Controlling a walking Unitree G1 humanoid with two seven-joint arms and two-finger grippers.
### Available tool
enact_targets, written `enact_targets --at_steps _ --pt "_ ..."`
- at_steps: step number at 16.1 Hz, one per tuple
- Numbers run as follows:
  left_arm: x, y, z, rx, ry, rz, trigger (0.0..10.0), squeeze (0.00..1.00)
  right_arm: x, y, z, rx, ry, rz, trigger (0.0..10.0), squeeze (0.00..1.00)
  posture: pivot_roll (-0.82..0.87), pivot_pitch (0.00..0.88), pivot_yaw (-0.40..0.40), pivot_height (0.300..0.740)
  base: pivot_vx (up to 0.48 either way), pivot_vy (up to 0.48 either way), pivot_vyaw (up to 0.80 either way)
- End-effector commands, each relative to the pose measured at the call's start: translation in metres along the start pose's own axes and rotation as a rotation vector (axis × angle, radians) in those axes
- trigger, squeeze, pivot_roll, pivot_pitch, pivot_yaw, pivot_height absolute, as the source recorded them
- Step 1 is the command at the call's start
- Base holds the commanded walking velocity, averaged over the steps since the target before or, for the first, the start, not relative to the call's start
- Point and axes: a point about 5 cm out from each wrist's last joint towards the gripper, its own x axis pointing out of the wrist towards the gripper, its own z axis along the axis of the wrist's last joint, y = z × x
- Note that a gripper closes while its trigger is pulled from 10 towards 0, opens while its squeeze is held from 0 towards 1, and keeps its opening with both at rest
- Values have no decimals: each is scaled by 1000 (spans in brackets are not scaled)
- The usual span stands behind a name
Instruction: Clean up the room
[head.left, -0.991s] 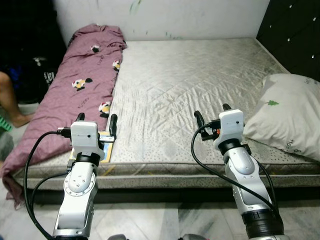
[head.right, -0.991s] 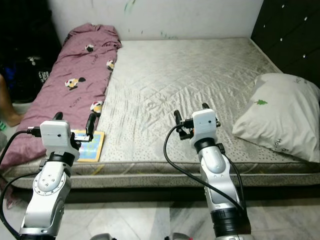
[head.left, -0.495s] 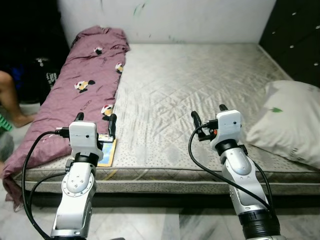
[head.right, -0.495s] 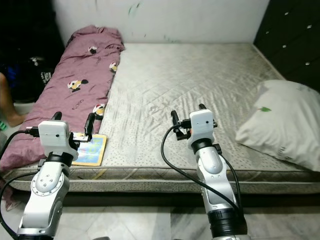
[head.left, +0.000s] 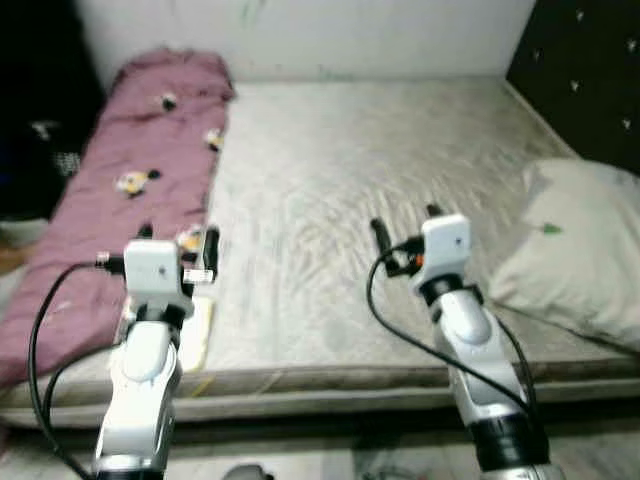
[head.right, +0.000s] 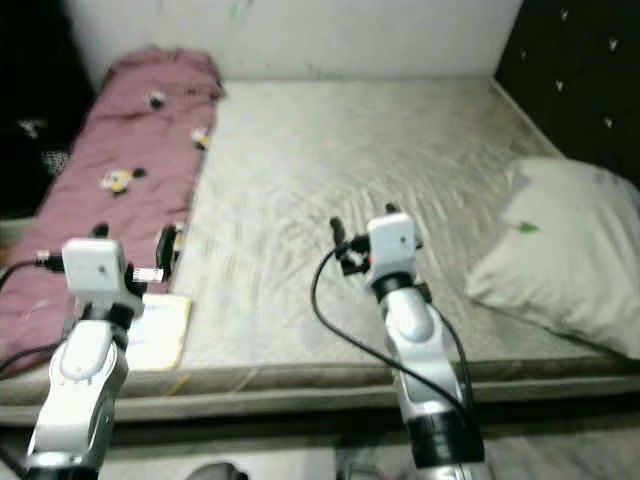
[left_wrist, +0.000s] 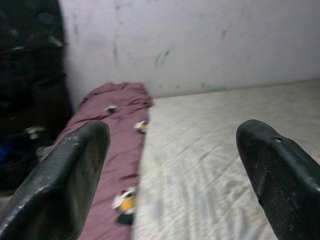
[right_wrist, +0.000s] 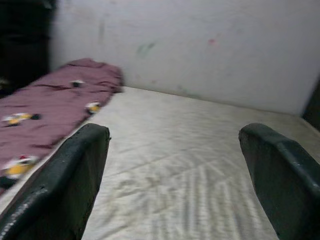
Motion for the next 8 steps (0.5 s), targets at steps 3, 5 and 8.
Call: enact_targets --at_steps 3,5,8 --pt "3 -3 1 25 7 21 10000 0 1 -11 0 -17 3 -36 10000 0 -19 0 11 740 0 0 0" --pt "1 -1 3 43 1 11 10000 0 0 -14 1 -10 -10 -82 10000 0 -14 0 28 740 0 0 0" --pt "-3 0 1 43 7 17 10000 0 -10 -17 1 -3 -21 -131 10000 0 -20 0 35 740 0 0 0"
